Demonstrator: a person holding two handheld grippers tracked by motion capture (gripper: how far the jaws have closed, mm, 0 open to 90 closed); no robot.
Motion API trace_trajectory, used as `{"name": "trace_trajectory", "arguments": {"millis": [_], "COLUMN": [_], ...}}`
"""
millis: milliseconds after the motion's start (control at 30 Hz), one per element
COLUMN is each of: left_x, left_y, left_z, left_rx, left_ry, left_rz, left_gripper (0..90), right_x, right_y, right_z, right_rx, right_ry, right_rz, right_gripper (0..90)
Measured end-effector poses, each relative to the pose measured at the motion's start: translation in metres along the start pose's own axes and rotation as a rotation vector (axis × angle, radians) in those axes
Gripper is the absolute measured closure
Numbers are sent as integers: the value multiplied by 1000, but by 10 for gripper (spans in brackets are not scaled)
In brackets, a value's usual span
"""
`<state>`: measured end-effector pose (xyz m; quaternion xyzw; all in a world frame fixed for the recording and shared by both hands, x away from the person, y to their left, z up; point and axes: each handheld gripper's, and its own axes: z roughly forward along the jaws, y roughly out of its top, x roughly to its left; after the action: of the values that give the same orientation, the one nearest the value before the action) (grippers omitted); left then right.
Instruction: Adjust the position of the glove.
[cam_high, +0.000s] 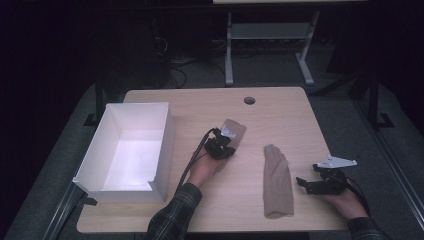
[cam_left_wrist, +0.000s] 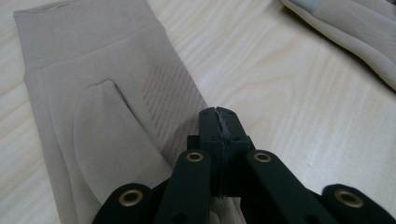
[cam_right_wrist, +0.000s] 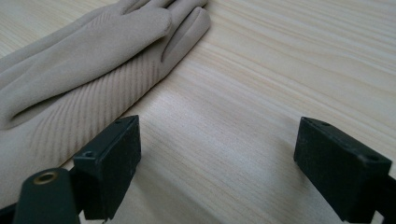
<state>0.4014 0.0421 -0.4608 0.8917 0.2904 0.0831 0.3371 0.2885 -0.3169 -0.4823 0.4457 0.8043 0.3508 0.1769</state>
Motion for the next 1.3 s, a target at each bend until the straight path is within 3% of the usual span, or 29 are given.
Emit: {"name": "trace_trajectory", "arguments": {"millis": [300, 533, 800, 833, 1133, 1300], "left_x": [-10, -23, -35, -35, -46, -45], "left_y": [-14, -27, -40, -43, -66, -54], "left_z": [-11, -26, -39, -42, -61, -63], "left_rx": [1, 37, 54, 66, 65, 38], "left_ry": [-57, -98, -137, -141, -178, -175], "left_rz": [5, 45, 53, 71, 50, 54], "left_gripper": [899, 899, 899, 898, 898, 898], "right_x": [0, 0, 0, 0, 0, 1], "right_y": [0, 0, 0, 0, 0, 1], "right_z": [0, 0, 0, 0, 0, 1], "right_rx": [0, 1, 0, 1, 1, 0], "right_ry": [-1, -1, -1, -1, 0, 1], "right_rz": [-1, -2, -3, -1, -2, 2], "right_gripper": [145, 145, 145, 145, 145, 145]}}
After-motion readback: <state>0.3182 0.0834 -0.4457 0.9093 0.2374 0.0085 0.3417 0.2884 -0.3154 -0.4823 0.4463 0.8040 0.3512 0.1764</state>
